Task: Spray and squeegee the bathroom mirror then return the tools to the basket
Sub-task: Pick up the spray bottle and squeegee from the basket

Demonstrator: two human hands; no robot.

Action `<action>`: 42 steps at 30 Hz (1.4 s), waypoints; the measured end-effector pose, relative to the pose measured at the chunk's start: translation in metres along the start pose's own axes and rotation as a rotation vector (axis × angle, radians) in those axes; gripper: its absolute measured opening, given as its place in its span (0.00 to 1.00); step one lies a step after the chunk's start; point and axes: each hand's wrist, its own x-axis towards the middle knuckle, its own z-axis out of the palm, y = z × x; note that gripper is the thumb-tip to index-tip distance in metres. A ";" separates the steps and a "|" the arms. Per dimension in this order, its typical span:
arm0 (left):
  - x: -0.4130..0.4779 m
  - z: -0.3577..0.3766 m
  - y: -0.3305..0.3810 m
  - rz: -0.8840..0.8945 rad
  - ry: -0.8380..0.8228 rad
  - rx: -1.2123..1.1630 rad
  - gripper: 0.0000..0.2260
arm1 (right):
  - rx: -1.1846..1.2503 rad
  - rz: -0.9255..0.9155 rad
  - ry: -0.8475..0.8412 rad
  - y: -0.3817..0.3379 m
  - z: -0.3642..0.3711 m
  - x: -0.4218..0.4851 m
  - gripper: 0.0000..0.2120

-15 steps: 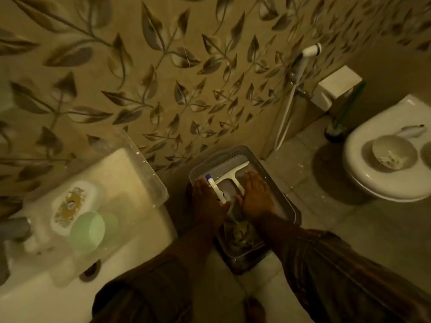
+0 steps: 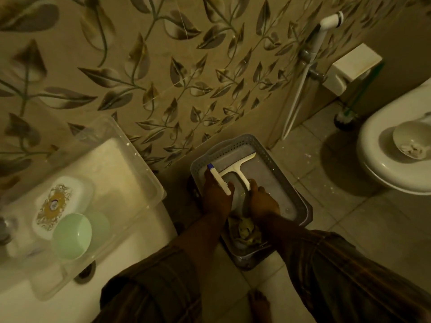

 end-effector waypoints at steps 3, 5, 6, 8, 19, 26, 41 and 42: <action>-0.002 -0.001 0.004 0.010 0.040 0.050 0.33 | 0.039 -0.005 0.025 -0.001 0.002 -0.002 0.26; -0.005 -0.002 0.006 0.029 0.077 0.038 0.32 | 0.076 -0.020 0.033 -0.004 0.001 -0.008 0.23; -0.008 -0.004 0.009 0.033 0.078 0.019 0.32 | 0.101 -0.041 0.049 -0.005 0.000 -0.013 0.20; -0.015 -0.010 0.016 0.059 0.062 0.007 0.32 | 0.164 -0.079 0.095 -0.009 -0.005 -0.022 0.15; -0.060 -0.120 0.083 0.244 0.245 -0.313 0.20 | 0.303 -0.343 0.362 -0.077 -0.106 -0.094 0.15; -0.117 -0.219 0.150 0.440 0.358 -0.376 0.16 | 0.272 -0.538 0.625 -0.144 -0.212 -0.179 0.20; -0.283 -0.554 0.203 0.683 0.754 -0.577 0.05 | 0.213 -1.046 1.112 -0.383 -0.348 -0.449 0.18; -0.294 -0.579 0.198 0.673 0.771 -0.593 0.05 | 0.221 -1.097 1.106 -0.402 -0.348 -0.466 0.17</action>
